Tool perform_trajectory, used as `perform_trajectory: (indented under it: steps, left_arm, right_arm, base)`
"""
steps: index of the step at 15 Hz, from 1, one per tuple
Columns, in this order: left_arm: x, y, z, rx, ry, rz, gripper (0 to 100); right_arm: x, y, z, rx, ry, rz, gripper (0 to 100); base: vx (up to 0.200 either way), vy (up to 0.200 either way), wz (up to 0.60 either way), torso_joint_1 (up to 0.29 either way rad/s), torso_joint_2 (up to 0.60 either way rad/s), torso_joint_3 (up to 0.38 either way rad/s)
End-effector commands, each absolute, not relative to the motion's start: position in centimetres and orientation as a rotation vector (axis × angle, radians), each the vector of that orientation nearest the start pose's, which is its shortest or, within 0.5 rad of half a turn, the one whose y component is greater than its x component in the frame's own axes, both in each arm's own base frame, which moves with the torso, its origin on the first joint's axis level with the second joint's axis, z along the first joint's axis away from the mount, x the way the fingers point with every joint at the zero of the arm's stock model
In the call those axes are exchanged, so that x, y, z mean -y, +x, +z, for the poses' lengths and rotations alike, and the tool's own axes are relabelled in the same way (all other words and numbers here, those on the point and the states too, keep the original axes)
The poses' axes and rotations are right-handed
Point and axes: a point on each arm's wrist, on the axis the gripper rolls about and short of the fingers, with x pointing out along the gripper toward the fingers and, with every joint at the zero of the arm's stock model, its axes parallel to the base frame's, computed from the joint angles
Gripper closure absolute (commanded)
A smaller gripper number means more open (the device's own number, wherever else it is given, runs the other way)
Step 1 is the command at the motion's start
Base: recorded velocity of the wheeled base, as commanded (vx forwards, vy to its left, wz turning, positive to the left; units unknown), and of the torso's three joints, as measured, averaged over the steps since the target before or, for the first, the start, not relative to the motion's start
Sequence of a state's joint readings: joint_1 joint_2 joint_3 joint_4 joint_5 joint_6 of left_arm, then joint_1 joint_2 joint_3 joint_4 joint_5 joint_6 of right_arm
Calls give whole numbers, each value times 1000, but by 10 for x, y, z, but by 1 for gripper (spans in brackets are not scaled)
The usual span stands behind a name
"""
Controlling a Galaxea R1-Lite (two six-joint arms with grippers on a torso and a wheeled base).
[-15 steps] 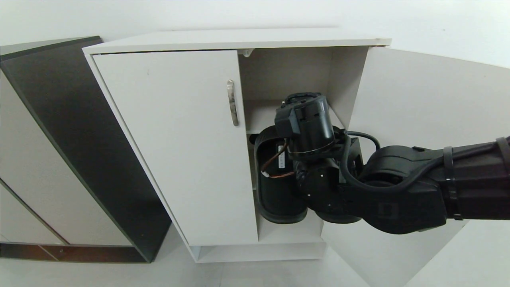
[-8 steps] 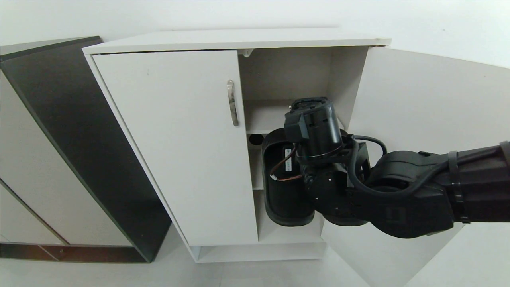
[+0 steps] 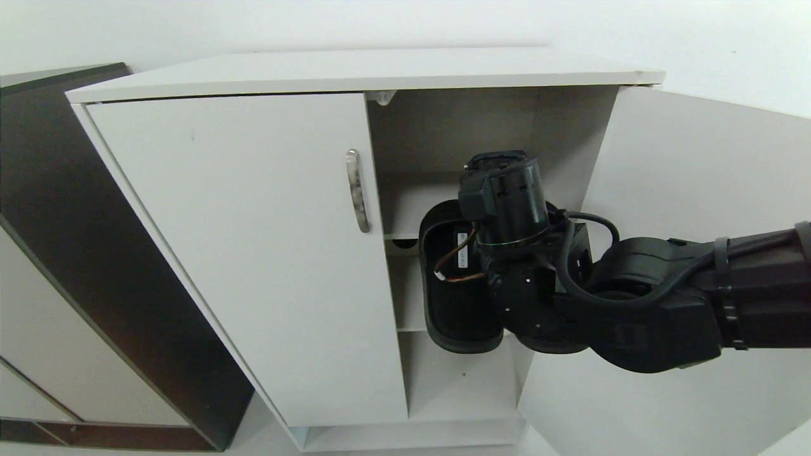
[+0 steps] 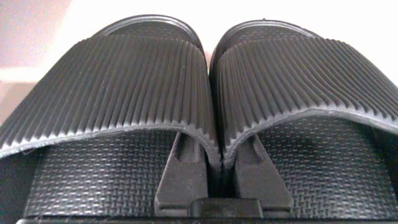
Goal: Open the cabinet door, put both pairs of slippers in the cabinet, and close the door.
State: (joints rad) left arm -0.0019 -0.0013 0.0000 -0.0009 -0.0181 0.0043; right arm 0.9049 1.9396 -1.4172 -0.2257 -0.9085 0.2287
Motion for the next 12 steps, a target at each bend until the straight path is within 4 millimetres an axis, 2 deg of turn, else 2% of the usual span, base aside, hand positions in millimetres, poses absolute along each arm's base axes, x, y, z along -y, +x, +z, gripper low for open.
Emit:
perform_trajectory:
  steps: [1,5,9,12]
  left_arm:
    - [0,-23,76,2,5,-20,100]
    - [0,-23,76,2,3,-20,100]
    - [0,-23,76,2,3,-20,100]
    - [0,-23,76,2,3,-18,100]
  right_arm:
    - [-292,256,229,-184,-9,-32,100]
    - [-295,265,222,-173,5,-36,100]
    - [-299,270,219,-164,10,-36,100]
    - [-301,283,221,-159,19,-21,100]
  base:
    - [200,0,0,2,-2,7]
    - [200,0,0,2,4,5]
    - [0,0,0,0,0,0]
    - [0,0,0,0,0,0]
